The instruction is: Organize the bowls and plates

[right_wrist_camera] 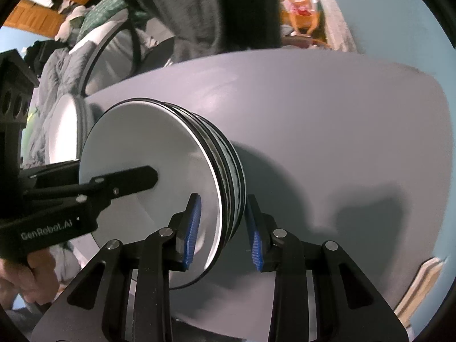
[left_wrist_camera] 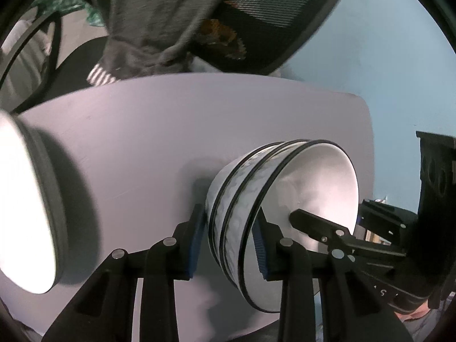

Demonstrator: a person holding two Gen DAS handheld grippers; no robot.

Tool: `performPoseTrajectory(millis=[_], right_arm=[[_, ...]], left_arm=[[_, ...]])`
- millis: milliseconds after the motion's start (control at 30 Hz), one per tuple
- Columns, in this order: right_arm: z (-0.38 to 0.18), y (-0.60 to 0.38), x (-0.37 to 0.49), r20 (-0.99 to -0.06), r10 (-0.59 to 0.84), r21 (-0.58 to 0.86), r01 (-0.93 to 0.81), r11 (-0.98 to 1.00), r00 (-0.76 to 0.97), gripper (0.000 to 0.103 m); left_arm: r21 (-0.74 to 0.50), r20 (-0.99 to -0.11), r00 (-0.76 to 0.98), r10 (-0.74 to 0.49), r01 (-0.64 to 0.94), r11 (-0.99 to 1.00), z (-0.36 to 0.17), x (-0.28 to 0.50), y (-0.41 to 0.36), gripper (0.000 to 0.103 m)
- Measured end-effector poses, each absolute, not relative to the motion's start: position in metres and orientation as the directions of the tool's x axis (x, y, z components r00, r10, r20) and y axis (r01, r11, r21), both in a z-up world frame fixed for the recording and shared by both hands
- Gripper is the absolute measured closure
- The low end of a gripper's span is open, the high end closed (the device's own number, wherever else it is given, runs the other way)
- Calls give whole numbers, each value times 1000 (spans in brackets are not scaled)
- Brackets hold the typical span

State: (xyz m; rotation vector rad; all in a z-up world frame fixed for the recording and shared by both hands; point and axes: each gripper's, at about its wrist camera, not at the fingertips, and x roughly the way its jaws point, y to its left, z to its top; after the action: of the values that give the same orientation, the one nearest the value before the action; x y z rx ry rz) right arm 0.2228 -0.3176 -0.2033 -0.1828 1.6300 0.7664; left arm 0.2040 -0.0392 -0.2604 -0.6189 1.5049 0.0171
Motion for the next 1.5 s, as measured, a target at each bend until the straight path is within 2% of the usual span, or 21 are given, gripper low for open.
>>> performPoseTrajectory(millis=[433, 1100, 1367, 1500], right_arm=[[-208, -276, 180, -921, 298, 387, -498, 776, -251, 74], [-215, -276, 188, -899, 319, 429, -466, 774, -299, 74], [-219, -277, 188, -888, 341, 449, -418, 790, -309, 70], [-216, -279, 186, -896, 333, 434, -420, 797, -295, 76]], left_arm=[[-344, -936, 88, -341, -436, 832, -259, 143, -9, 72], [-313, -947, 69, -315, -431, 846, -255, 141, -16, 71], [-321, -943, 54, -329, -413, 852, -256, 145, -16, 70], [-337, -935, 42, -352, -409, 848, -259, 150, -14, 71]])
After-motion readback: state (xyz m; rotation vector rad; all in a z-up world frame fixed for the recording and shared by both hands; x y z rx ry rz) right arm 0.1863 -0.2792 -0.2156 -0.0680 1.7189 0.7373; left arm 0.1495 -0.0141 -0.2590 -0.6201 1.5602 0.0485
